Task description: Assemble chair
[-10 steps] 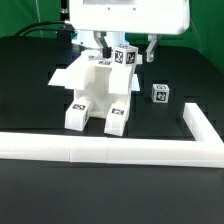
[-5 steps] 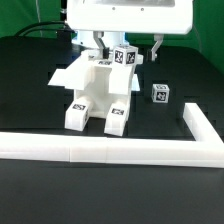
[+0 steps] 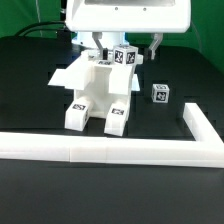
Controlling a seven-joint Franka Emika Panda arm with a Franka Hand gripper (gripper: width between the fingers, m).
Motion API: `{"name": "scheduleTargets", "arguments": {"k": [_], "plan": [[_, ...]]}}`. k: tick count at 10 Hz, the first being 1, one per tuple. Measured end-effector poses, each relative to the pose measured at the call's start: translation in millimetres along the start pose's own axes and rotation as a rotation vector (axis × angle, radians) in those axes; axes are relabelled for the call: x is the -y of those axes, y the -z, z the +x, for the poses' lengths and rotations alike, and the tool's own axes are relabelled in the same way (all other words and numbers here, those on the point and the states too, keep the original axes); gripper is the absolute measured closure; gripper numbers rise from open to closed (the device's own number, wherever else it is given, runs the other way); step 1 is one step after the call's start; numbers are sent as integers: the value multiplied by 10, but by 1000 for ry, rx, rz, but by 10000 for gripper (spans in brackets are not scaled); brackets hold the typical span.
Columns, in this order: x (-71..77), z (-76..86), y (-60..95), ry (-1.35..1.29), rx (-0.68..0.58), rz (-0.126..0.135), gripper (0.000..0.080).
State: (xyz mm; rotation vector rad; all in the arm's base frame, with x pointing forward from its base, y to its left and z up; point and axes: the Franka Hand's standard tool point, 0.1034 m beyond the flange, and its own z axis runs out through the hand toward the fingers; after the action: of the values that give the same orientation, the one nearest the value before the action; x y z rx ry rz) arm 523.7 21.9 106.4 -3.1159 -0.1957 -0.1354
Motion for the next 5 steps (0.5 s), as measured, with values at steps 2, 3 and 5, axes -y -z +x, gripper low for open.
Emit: {"name": "scheduleTargets", "arguments": {"k": [2, 3, 5], "plan": [[-4, -6, -3, 137, 3, -8, 151], [-11, -7, -3, 147, 3, -7, 160], [-14, -8, -4, 146, 3, -8, 328]]}}
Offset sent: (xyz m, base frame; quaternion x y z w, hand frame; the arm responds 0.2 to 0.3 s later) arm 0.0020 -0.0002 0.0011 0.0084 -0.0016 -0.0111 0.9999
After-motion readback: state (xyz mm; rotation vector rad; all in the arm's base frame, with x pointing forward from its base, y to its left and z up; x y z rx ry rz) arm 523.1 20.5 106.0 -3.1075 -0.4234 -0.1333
